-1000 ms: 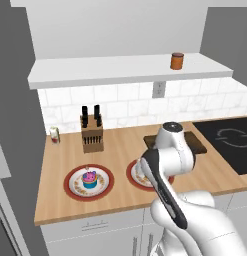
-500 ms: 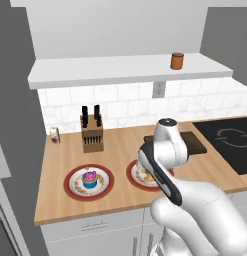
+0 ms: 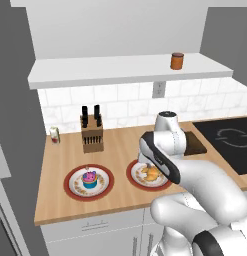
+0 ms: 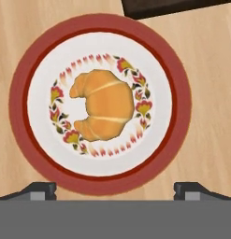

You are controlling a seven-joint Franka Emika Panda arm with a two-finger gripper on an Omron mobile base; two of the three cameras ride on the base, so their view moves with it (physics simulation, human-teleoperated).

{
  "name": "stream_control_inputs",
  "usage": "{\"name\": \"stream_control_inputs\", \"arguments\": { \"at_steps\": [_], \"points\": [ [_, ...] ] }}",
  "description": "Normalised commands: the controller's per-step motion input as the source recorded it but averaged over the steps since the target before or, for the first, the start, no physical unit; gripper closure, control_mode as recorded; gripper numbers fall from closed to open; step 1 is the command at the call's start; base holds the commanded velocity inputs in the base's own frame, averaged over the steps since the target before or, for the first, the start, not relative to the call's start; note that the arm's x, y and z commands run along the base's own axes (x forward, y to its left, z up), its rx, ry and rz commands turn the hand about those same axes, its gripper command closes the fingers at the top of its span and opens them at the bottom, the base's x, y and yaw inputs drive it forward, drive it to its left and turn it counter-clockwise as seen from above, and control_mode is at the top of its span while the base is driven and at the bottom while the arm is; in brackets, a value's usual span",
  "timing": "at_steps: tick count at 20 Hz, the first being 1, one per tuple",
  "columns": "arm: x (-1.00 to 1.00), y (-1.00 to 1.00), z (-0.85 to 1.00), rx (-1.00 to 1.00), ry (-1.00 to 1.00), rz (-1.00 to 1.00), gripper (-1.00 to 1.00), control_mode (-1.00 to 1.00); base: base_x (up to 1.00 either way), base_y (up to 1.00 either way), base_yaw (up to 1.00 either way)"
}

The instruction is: From the different types of pastries on the counter, select a croissant and place it on the cutting board. Then retrieve a jar of jam from the cabinet and place it alongside the croissant on the cutting board.

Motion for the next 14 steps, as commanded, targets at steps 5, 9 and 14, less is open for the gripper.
{"name": "stream_control_inputs", "arguments": {
  "at_steps": [5,9,14],
  "points": [
    [0.00,0.00,-0.22,0.00,0.00,0.00,-1.00,-1.00,0.00,0.00,0.00],
    [0.00,0.00,-0.28,0.00,0.00,0.00,-1.00,-1.00,0.00,0.00,0.00],
    [0.00,0.00,-0.19,0.00,0.00,0.00,-1.00,-1.00,0.00,0.00,0.00]
  ]
}}
